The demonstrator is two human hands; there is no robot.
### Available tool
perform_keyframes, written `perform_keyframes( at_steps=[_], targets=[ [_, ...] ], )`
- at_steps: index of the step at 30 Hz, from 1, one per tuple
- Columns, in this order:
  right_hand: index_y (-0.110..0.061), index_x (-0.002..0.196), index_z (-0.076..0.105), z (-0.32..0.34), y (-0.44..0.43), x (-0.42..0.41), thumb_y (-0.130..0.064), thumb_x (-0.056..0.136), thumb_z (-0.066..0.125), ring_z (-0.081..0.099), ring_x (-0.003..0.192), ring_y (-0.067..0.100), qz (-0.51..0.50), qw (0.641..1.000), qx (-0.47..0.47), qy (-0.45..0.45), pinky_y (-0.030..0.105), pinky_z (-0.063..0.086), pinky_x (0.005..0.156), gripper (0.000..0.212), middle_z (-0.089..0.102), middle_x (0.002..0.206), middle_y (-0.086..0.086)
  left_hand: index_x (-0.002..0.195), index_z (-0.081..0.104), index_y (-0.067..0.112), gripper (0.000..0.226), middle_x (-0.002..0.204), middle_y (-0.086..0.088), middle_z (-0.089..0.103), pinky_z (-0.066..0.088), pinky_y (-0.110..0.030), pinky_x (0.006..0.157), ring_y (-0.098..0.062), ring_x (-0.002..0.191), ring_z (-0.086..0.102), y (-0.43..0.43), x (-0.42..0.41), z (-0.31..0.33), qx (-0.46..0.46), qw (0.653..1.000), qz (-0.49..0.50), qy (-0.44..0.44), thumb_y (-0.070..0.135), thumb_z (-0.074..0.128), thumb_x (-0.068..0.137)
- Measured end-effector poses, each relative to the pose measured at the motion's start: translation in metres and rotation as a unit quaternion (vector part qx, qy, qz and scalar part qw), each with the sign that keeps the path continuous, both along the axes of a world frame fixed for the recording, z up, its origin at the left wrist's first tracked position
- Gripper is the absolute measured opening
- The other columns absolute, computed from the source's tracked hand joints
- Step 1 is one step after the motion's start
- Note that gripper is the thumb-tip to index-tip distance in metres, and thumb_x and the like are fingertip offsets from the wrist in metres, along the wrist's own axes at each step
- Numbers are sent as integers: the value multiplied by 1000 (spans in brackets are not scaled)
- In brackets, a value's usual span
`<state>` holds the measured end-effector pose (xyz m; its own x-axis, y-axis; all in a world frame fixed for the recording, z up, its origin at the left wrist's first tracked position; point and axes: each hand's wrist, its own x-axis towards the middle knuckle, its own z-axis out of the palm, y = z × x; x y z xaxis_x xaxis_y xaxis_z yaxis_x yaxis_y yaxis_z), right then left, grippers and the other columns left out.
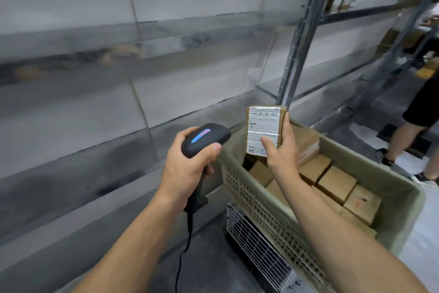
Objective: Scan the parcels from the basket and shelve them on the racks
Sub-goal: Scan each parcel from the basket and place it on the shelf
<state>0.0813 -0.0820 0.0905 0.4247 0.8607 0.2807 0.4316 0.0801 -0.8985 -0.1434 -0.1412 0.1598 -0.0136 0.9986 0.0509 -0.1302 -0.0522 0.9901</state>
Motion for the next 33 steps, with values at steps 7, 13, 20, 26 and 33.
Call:
perform_keyframes(
  at_steps=[7,13,20,26,33],
  targets=[
    [-53,153,13,56,23,-56,-28,96,66,48,136,18,132,989,71,4,50,39,116,82,45,154,-8,120,60,25,58,73,-3,67,47,-33,55,-23,56,56,-19,-38,35,57,991,122,-5,36,80,67],
    [-61,148,13,104,28,-121,-23,97,66,57,125,12,249,957,131,75,33,53,101,83,51,146,-7,120,59,23,51,72,1,67,50,-29,54,-20,56,56,-43,-74,65,100,973,207,2,31,76,72],
    [-56,153,14,155,31,-197,-21,96,67,61,120,7,333,919,171,123,32,56,97,85,52,145,-10,121,58,26,53,74,-1,68,52,-30,56,-20,58,59,-66,-122,95,138,948,285,15,34,77,73],
    [-50,156,18,189,34,-266,-14,96,67,61,123,11,394,885,197,153,39,58,95,85,53,145,-11,121,58,29,56,83,-5,68,49,-29,54,-20,57,58,-81,-172,111,164,928,334,10,34,81,70],
    [-47,157,20,222,37,-351,-9,96,66,59,126,12,439,855,219,169,42,57,97,85,51,148,-9,116,59,29,49,78,-2,68,50,-29,54,-21,58,58,-96,-241,131,199,906,374,20,32,79,71]
  ],
)
